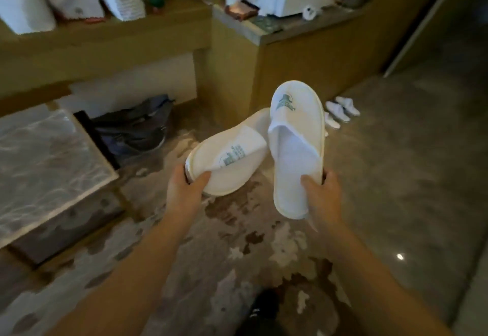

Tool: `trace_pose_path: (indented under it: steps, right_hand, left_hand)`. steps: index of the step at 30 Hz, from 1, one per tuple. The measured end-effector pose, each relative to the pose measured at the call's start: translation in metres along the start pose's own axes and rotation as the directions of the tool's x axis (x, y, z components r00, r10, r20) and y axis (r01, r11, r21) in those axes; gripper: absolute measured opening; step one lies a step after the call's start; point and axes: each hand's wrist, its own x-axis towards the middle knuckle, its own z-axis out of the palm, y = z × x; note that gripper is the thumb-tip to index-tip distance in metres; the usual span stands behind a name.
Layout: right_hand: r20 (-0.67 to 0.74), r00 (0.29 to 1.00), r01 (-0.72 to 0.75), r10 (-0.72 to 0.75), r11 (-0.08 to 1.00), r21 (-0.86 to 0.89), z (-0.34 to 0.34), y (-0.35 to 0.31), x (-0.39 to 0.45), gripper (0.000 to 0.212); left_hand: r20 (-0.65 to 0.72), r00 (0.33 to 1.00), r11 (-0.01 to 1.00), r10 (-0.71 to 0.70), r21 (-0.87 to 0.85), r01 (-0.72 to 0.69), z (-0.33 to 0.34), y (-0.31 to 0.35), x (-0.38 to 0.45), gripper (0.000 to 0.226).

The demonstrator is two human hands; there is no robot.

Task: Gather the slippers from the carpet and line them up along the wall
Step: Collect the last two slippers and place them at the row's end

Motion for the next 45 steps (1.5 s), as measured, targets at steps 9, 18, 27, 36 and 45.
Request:
trace_pose_path:
  steps: [9,18,27,36,45]
  right_hand:
    - [-0.327,0.945,0.0,0.016,0.999,0.05,-0.172,-0.002,0.159,0.03]
    - [-0.494,0.861,-0.059,0.121,0.988,0.14,-0.235,0.013,0.346,0.029]
    - [-0.583,0.79,-0.13,0.19,0.981,0.144,-0.302,-0.03,0.57,0.031]
    - [-0.635,0.75,-0.111,0.186,0.981,0.157,-0.41,-0.039,0.784,0.024]
    - [-0.495,0.856,-0.127,0.15,0.989,0.081,-0.519,-0.077,1.036,0.022]
  left_hand:
    - [0.398,0.917,0.994,0.038,-0.11,0.006,0.26,0.088,0.023,0.033]
    - [0.526,0.849,0.996,0.056,-0.083,-0.015,0.474,0.131,0.096,0.032]
    - [0.628,0.778,0.997,0.02,-0.071,0.031,0.7,0.22,0.216,0.026]
    - [0.679,0.734,0.995,0.031,-0.092,0.042,0.936,0.285,0.271,0.019]
    - [0.529,0.849,0.994,0.007,-0.099,0.054,1.164,0.355,0.323,0.03]
